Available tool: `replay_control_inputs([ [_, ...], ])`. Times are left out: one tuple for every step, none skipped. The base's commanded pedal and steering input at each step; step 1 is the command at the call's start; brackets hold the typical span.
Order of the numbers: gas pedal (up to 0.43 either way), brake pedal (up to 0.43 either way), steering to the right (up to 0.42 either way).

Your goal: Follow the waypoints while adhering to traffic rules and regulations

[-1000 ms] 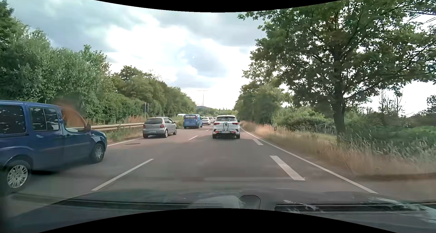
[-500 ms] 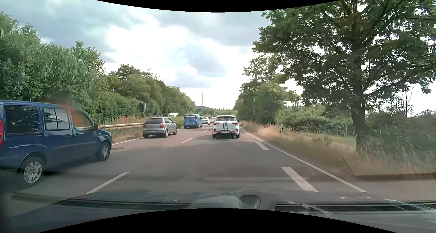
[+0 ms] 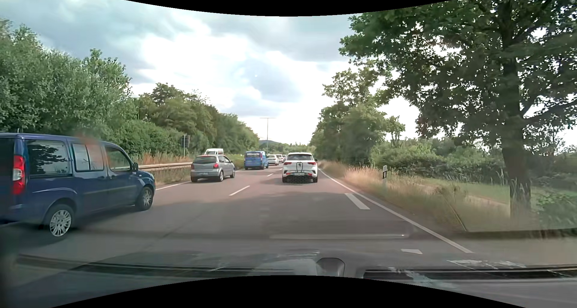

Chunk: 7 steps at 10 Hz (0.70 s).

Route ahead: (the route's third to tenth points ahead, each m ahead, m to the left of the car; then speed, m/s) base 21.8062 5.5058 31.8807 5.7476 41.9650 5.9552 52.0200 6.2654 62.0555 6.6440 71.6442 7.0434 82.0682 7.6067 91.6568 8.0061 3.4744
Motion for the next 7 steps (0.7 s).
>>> replay_control_inputs([
  [0.028, 0.000, -0.006],
  [0.028, 0.000, -0.005],
  [0.028, 0.000, -0.004],
  [0.028, 0.000, -0.002],
  [0.028, 0.000, -0.001],
  [0.039, 0.000, 0.000],
  [0.039, 0.000, 0.000],
])
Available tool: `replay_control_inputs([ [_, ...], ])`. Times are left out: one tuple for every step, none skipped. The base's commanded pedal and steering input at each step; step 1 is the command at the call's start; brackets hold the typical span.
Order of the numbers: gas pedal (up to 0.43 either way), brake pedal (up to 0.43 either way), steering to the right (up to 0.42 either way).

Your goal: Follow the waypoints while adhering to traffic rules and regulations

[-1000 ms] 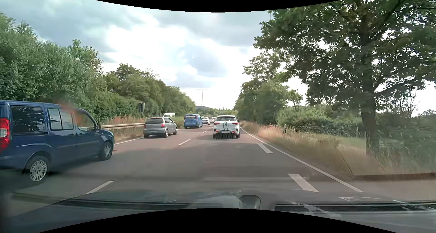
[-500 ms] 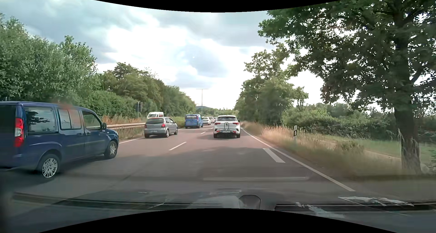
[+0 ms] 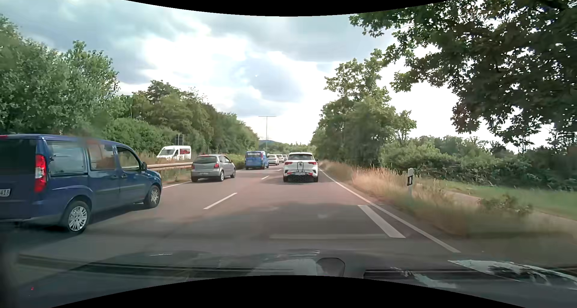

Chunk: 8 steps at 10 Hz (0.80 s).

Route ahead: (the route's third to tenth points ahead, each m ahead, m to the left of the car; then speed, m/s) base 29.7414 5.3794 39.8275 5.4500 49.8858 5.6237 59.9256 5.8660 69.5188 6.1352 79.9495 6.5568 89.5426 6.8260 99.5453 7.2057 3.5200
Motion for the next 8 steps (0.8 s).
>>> replay_control_inputs([
  [0.039, 0.000, 0.000],
  [0.039, 0.000, 0.000],
  [0.039, 0.000, 0.000],
  [0.039, 0.000, 0.000],
  [0.039, 0.000, 0.000],
  [0.039, 0.000, 0.000],
  [0.039, 0.000, -0.001],
  [0.039, 0.000, -0.002],
])
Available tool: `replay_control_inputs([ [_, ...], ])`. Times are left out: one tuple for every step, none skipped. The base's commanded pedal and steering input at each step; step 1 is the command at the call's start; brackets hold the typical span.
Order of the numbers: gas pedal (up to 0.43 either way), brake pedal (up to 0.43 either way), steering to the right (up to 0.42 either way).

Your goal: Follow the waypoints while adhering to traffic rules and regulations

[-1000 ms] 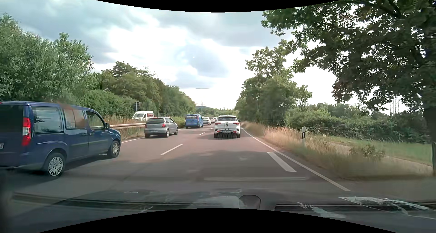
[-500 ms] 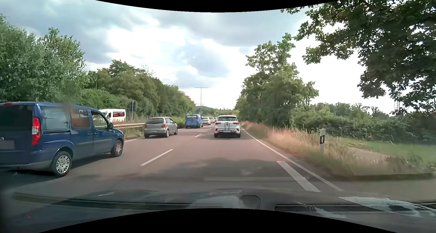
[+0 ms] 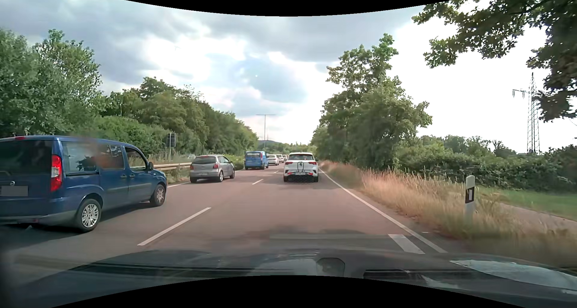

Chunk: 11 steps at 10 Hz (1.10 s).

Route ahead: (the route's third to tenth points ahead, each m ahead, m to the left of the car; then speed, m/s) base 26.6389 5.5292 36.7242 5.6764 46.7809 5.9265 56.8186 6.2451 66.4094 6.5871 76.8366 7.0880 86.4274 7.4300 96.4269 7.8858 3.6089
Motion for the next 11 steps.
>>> replay_control_inputs([
  [0.039, 0.000, -0.002],
  [0.039, 0.000, -0.002],
  [0.039, 0.000, -0.002],
  [0.039, 0.000, -0.002],
  [0.039, 0.000, -0.002],
  [0.039, 0.000, -0.002],
  [0.028, 0.000, -0.002],
  [0.028, 0.000, 0.000],
  [0.028, 0.000, 0.000],
  [0.028, 0.000, 0.000],
  [0.028, 0.000, 0.000],
])
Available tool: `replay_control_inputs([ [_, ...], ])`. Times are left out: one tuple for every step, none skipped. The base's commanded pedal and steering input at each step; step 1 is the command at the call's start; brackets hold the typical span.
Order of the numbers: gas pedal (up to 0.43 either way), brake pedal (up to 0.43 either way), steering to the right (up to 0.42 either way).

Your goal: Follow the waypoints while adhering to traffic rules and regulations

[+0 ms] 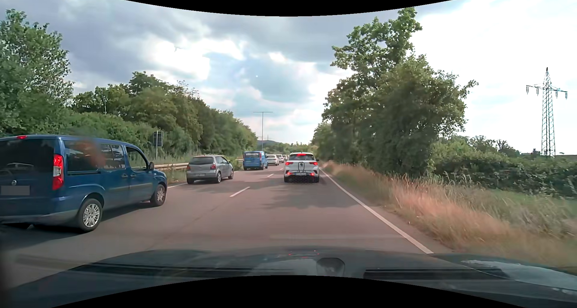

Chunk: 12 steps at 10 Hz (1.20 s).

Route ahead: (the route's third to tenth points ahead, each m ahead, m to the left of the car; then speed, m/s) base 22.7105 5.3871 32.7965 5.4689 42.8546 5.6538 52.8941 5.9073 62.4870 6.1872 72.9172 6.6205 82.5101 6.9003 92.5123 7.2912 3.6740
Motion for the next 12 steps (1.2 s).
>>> replay_control_inputs([
  [0.028, 0.000, 0.000],
  [0.028, 0.000, 0.000],
  [0.028, 0.000, 0.000],
  [0.028, 0.000, 0.000],
  [0.028, 0.000, 0.000],
  [0.028, 0.000, 0.000],
  [0.028, 0.000, 0.000],
  [0.028, 0.000, -0.001],
  [0.028, 0.000, -0.001],
  [0.028, 0.000, -0.001],
  [0.028, 0.000, -0.002],
  [0.028, 0.000, -0.003],
])
